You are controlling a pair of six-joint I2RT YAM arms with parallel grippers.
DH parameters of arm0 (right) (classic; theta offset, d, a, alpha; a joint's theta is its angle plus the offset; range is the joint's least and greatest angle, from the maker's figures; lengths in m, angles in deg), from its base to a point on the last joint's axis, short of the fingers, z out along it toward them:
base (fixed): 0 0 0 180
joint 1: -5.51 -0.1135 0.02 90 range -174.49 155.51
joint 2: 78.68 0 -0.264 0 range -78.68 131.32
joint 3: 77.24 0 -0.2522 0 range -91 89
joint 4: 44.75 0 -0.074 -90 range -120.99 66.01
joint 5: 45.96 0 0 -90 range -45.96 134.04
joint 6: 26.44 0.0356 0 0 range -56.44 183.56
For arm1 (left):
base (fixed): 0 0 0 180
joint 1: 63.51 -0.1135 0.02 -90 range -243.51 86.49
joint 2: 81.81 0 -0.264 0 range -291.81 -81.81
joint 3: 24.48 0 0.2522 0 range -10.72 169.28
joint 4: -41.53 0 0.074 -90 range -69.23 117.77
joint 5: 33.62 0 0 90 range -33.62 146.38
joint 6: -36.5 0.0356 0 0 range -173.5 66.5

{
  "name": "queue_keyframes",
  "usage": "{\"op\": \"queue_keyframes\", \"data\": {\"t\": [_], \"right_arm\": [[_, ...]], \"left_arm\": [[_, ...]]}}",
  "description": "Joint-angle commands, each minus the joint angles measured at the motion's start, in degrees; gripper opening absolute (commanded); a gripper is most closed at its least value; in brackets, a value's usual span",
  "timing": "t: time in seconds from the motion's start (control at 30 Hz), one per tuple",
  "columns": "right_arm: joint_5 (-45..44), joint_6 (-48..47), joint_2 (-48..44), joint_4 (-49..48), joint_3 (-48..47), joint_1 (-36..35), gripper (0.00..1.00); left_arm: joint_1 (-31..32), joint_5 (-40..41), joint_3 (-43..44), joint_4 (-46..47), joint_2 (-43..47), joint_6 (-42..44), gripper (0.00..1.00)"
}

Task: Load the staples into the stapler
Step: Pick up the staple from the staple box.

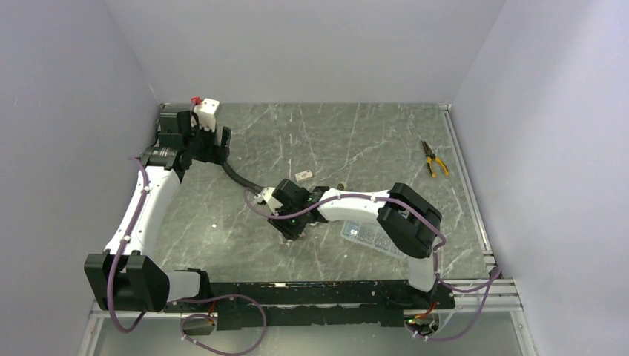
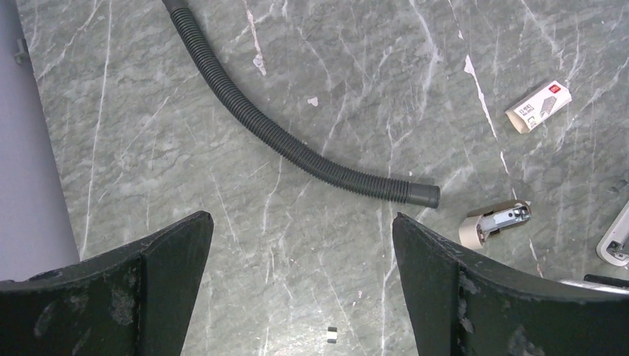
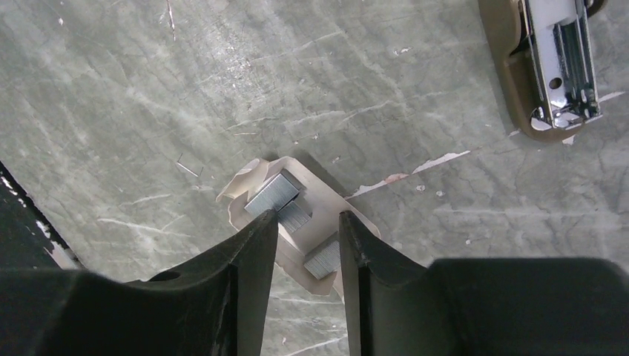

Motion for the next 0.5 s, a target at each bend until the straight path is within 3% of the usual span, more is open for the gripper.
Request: {"op": "queue_keyframes", "data": {"t": [0.0, 0.47], "right_arm": [[1.3, -5.2, 0.0, -0.6, -1.3, -0.4, 0.41], [11.4, -21.2, -2.2, -2.3, 0.0, -0.1, 0.41]], "left_arm": [[-0.3, -1.1, -0.2, 0.8, 1.3, -0.9, 0.96], [-0.2, -0.5, -0.2, 0.9, 1.0, -0.3, 0.96]]}}
